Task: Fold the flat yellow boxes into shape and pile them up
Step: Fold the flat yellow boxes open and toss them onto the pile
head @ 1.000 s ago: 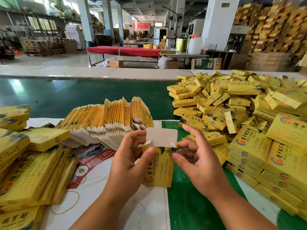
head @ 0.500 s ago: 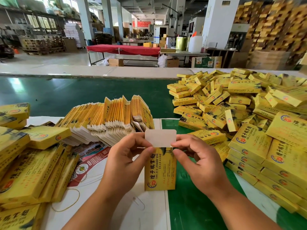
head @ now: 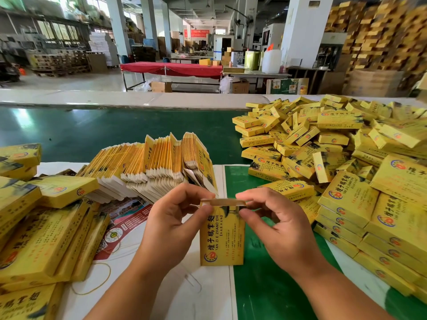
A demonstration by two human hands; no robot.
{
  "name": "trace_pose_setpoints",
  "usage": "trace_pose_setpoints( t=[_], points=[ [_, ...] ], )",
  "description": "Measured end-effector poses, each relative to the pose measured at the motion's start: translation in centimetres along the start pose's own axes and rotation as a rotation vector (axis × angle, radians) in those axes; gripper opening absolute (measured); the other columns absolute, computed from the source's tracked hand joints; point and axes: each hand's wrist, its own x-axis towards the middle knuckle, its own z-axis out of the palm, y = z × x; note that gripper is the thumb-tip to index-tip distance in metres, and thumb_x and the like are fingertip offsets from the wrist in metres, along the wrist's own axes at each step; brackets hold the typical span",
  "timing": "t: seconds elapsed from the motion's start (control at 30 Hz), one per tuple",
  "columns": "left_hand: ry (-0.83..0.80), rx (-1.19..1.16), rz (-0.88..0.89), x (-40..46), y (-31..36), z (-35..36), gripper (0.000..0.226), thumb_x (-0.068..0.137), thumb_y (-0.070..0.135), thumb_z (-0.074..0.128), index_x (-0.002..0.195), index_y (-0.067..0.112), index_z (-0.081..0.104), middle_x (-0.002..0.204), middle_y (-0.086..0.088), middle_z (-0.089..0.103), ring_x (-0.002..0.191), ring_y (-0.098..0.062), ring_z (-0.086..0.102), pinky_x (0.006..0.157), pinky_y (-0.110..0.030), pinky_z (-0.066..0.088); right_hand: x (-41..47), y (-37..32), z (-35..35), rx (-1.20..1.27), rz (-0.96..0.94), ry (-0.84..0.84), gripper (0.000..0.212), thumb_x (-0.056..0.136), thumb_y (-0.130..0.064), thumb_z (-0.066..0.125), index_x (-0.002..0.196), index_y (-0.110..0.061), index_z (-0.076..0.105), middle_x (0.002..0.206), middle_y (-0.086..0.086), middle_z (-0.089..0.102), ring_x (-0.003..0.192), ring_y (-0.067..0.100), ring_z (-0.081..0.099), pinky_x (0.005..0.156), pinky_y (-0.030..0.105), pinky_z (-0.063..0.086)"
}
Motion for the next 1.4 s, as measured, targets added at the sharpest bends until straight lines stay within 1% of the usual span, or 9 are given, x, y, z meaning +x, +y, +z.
trace_pose_setpoints(
  t=[0.1,0.27,0.43,0.7,0.83,0.97,1.07,1.27,1.4],
  points=[
    [-0.031,-0.014,0.013,0.0,0.0,-0.1,0.002,0.087,0.019,0.070,0.086,0.018,0.068,0.102,-0.003,0.070,0.096,-0.026,0.067,0.076,-0.037,0.059,0.0,0.3,-0.2,0.004,-0.018,-0.004,0.016,0.087,-0.012,0.067,0.100,-0.019,0.073,0.107,-0.011,0.069,0.100,0.014,0.067,0.077,0.026,0.057],
    [-0.035,-0.059,-0.034,-0.1,0.3,-0.1,0.017,0.083,0.031,0.073,0.084,0.015,0.070,0.104,-0.004,0.071,0.096,-0.027,0.068,0.075,-0.037,0.059,0.0,0.0,-0.3,0.080,0.014,-0.003,0.013,0.086,-0.029,0.069,0.097,-0.025,0.073,0.109,-0.012,0.069,0.101,0.011,0.068,0.077,0.019,0.056],
    [-0.066,-0.059,-0.066,0.0,0.0,-0.1,0.016,0.078,0.017,0.068,0.090,0.007,0.067,0.103,-0.001,0.072,0.097,-0.022,0.069,0.073,-0.026,0.058,0.1,-0.3,-0.3,0.056,0.070,0.012,0.014,0.087,-0.031,0.071,0.091,-0.019,0.076,0.102,-0.012,0.071,0.098,0.010,0.068,0.076,0.017,0.055],
    [0.008,0.120,-0.087,-0.5,0.5,0.9,0.027,0.087,0.005,0.065,0.105,0.025,0.063,0.100,0.010,0.070,0.098,-0.012,0.068,0.079,-0.024,0.058,0.0,-0.9,0.2,-0.042,0.062,0.034,0.004,0.085,-0.019,0.067,0.087,-0.016,0.068,0.091,-0.009,0.067,0.090,0.013,0.066,0.073,0.024,0.056],
    [0.106,0.352,-0.158,-1.5,0.7,2.8,0.049,0.076,0.046,0.069,0.120,0.040,0.047,0.097,0.025,0.063,0.093,0.009,0.060,0.071,-0.016,0.056,-0.2,-1.0,1.2,-0.115,0.015,0.181,0.002,0.083,-0.013,0.069,0.083,-0.011,0.067,0.087,-0.004,0.066,0.084,0.011,0.065,0.071,0.026,0.056],
    [0.035,0.582,-0.154,-2.4,0.4,4.2,0.087,0.057,0.074,0.060,0.131,0.038,0.032,0.105,0.023,0.053,0.095,0.001,0.053,0.072,-0.016,0.048,-0.4,-1.4,2.0,-0.091,0.031,0.249,0.008,0.083,-0.014,0.070,0.091,-0.015,0.068,0.086,-0.005,0.066,0.081,0.013,0.066,0.070,0.025,0.056],
    [0.057,0.722,-0.117,-2.3,0.1,4.1,0.084,0.059,0.069,0.059,0.129,0.034,0.029,0.106,0.018,0.048,0.095,-0.006,0.050,0.073,-0.021,0.044,-0.5,-1.8,2.5,-0.100,0.077,0.187,0.022,0.084,-0.026,0.069,0.104,-0.019,0.074,0.088,-0.009,0.062,0.083,0.013,0.064,0.069,0.024,0.055],
    [0.037,0.867,0.012,-2.3,0.2,3.9,0.075,0.062,0.045,0.071,0.125,0.032,0.032,0.106,0.016,0.046,0.094,-0.005,0.042,0.078,-0.022,0.037,-0.5,-1.7,2.3,0.012,0.225,0.158,0.011,0.083,-0.036,0.071,0.084,-0.025,0.075,0.077,-0.008,0.069,0.074,0.015,0.066,0.061,0.026,0.054],
    [-0.003,0.940,0.022,-2.3,0.5,4.1,0.083,0.059,0.043,0.074,0.128,0.027,0.033,0.109,0.012,0.050,0.097,-0.005,0.038,0.080,-0.022,0.037,-0.5,-1.9,2.1,0.084,0.252,0.177,0.008,0.087,-0.030,0.071,0.089,-0.026,0.077,0.078,-0.010,0.074,0.073,0.010,0.071,0.061,0.020,0.055]
  ],
)
